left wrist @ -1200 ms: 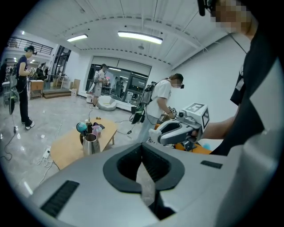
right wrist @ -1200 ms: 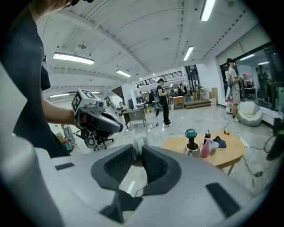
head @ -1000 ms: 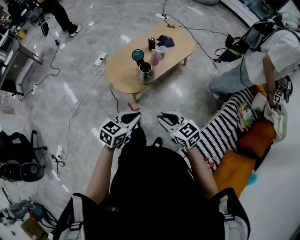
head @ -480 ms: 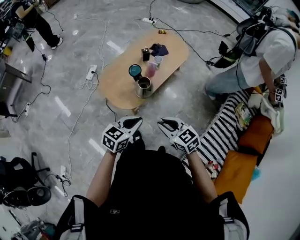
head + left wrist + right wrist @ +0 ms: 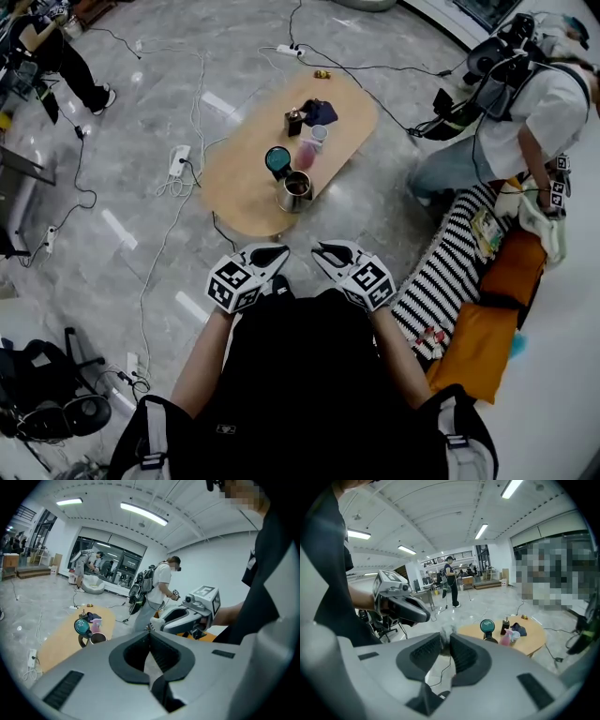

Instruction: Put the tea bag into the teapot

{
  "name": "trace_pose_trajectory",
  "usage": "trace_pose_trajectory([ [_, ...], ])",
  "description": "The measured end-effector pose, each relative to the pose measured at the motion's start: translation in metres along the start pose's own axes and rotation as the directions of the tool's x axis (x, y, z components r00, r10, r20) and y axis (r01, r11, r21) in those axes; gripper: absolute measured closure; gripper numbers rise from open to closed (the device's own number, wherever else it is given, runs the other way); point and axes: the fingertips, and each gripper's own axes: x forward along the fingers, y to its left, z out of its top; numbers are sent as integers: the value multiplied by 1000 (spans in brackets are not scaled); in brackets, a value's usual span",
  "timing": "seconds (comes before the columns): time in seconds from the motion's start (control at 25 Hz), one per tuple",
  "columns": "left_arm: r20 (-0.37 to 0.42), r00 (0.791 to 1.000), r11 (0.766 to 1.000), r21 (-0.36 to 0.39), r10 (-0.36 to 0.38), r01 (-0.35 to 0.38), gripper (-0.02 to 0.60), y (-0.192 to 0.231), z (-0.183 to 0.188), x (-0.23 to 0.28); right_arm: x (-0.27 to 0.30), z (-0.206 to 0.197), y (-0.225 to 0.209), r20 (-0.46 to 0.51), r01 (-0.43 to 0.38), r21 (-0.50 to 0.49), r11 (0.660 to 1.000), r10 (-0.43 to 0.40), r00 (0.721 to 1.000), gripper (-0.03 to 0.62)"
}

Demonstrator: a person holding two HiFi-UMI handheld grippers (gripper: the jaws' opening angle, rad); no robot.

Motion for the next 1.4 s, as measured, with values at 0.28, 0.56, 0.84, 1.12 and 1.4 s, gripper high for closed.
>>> trace_pose_trajectory([
  [0.28, 15, 999, 998, -54, 35, -34, 571, 21, -7, -21, 29, 11, -1, -55, -31, -56, 998, 28, 998, 519],
  [0.56, 22, 993, 986, -118, 118, -114, 571, 50, -12, -27, 55, 6, -28, -128, -75, -107, 991, 61, 990, 519],
  [0.84, 14, 979, 966, -171, 202, -197, 571, 86, 2, -12, 85, -1, -71, -211, -167, -142, 976, 135, 968, 519],
  [1.12, -27, 970, 950, -199, 240, -241, 571, 119, 24, 1, 118, 2, -110, -283, -256, -168, 952, 203, 938, 519],
  [1.4, -62, 965, 936, -236, 255, -262, 571, 135, 30, 28, 143, -39, -147, -378, -336, -112, 935, 273, 885, 519],
])
